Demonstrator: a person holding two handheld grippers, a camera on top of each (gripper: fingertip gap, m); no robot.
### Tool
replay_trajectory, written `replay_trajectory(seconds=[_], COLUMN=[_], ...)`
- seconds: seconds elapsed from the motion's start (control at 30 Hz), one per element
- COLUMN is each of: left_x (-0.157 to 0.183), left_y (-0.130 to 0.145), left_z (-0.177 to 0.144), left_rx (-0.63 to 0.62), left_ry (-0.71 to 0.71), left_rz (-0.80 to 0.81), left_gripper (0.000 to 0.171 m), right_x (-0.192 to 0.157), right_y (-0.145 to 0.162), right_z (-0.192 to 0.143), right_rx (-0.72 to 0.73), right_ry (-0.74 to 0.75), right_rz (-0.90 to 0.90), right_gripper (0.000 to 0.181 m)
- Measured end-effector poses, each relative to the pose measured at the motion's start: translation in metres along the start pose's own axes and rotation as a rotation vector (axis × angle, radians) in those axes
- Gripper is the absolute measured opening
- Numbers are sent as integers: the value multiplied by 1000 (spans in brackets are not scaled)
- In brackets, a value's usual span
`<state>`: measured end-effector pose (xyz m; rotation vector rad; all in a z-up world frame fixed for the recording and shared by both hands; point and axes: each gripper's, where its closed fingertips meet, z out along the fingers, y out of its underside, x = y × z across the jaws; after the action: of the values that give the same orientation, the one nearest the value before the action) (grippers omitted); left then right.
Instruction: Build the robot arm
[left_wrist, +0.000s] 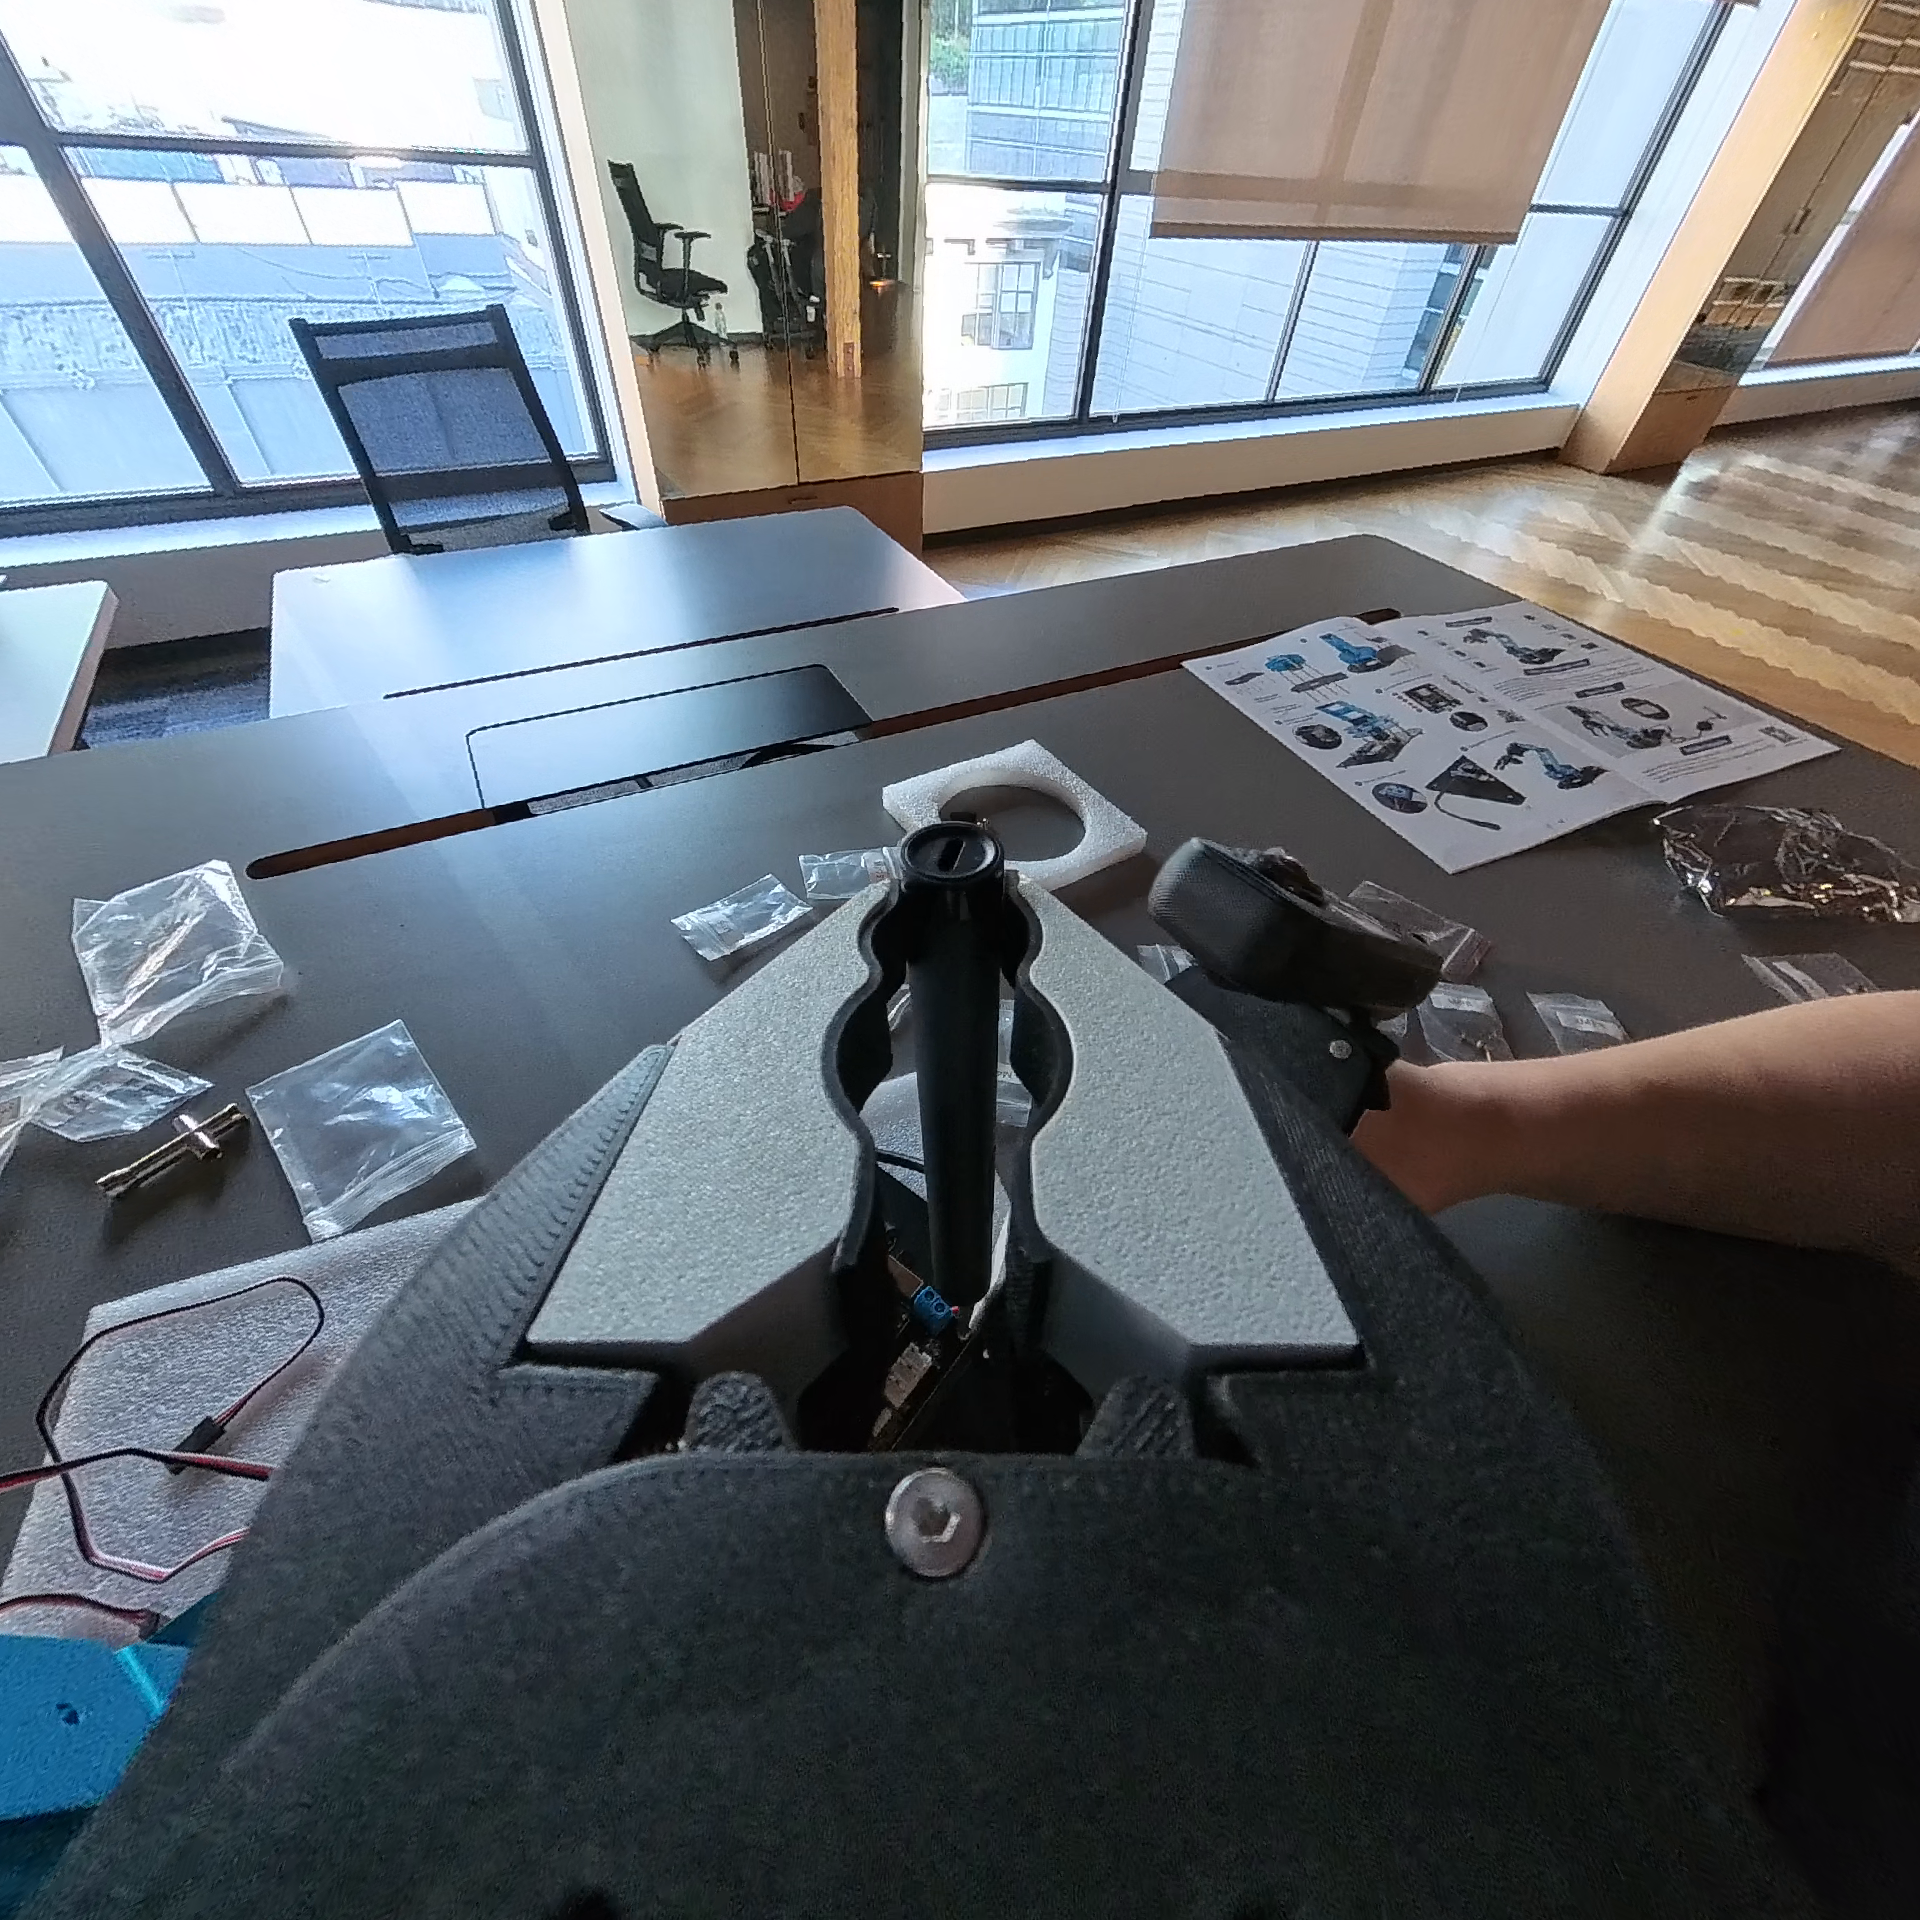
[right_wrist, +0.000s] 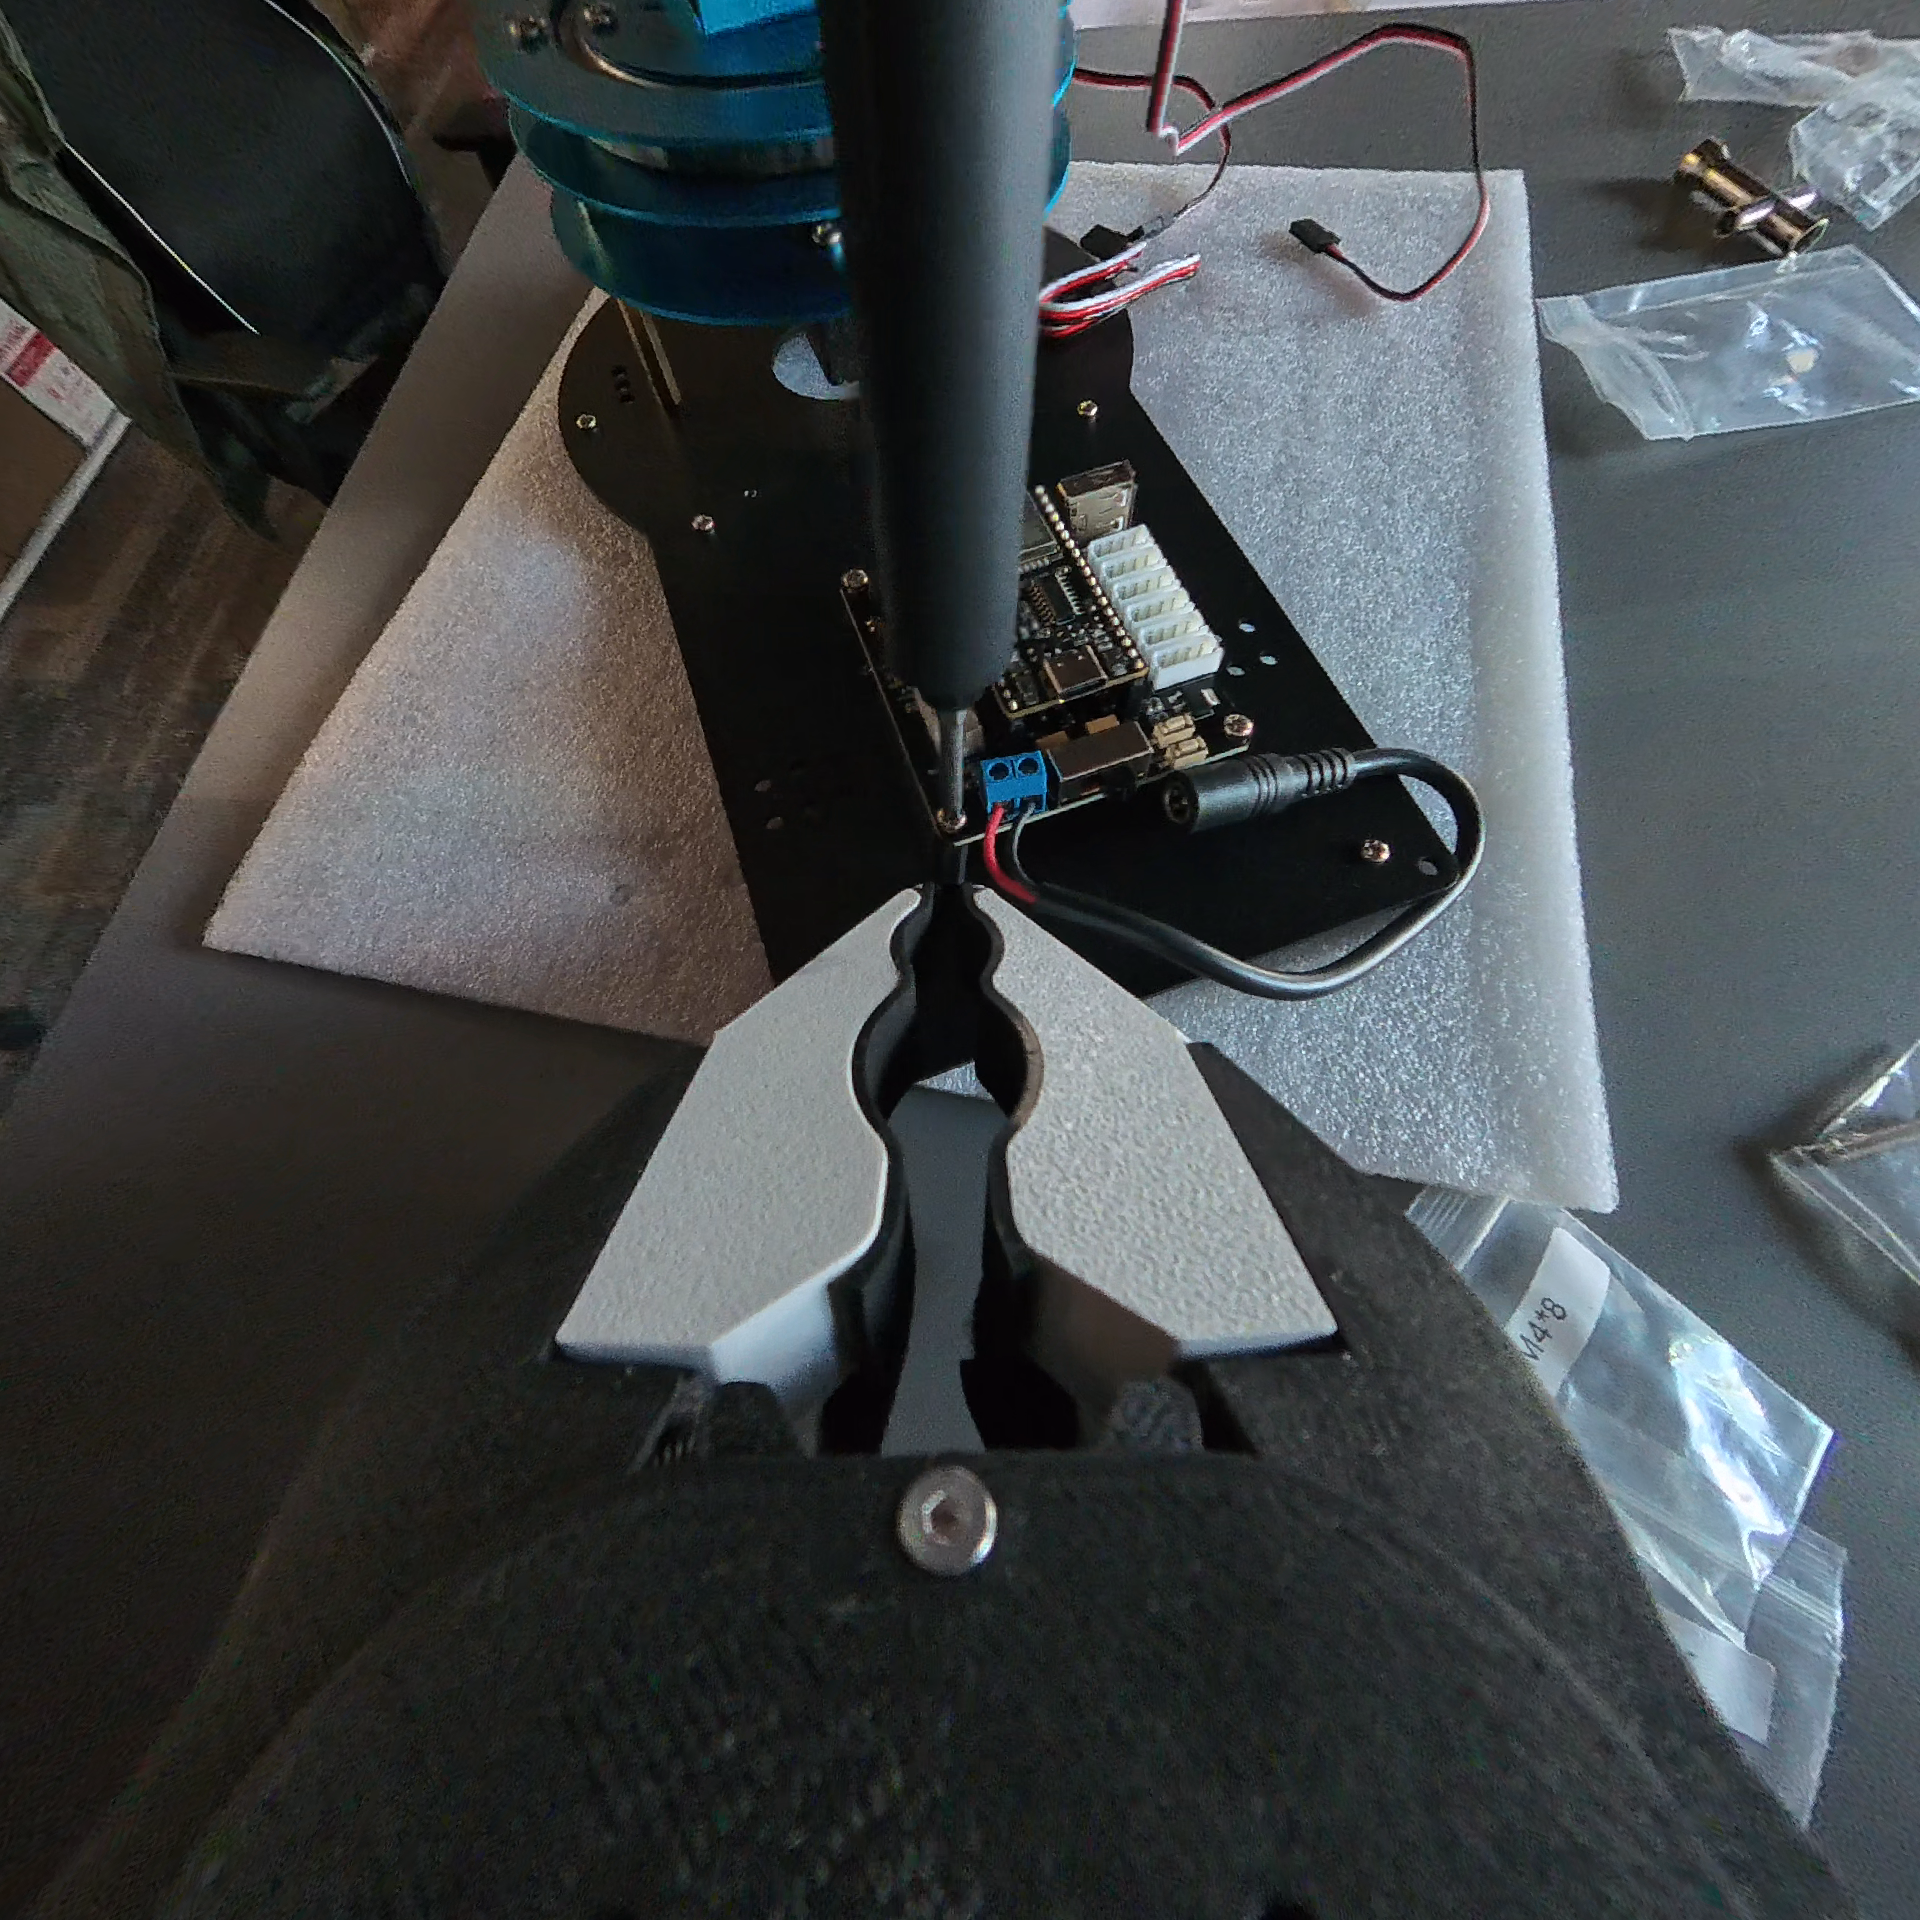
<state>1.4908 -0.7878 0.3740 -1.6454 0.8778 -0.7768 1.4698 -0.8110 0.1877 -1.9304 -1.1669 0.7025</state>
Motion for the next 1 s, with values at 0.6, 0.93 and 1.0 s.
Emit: replay_trajectory(seconds=[0.6, 0.93, 1.0], left_x=[-2, 0, 0], left_y=[1, 1, 1], left_z=[-2, -2, -2], left_rx=[8, -3, -2], left_ry=[-26, -36, -38], left_rz=[-18, 4, 2], left_gripper=[16, 16, 16], right_x=[-1, 1, -1], right_y=[1, -1, 0], right_z=[-1, -1, -1], right_rx=[-13, 2, -17], right_ry=[-40, -1, -12], right_rz=[35, 57, 78], right_gripper=[3, 6, 8])
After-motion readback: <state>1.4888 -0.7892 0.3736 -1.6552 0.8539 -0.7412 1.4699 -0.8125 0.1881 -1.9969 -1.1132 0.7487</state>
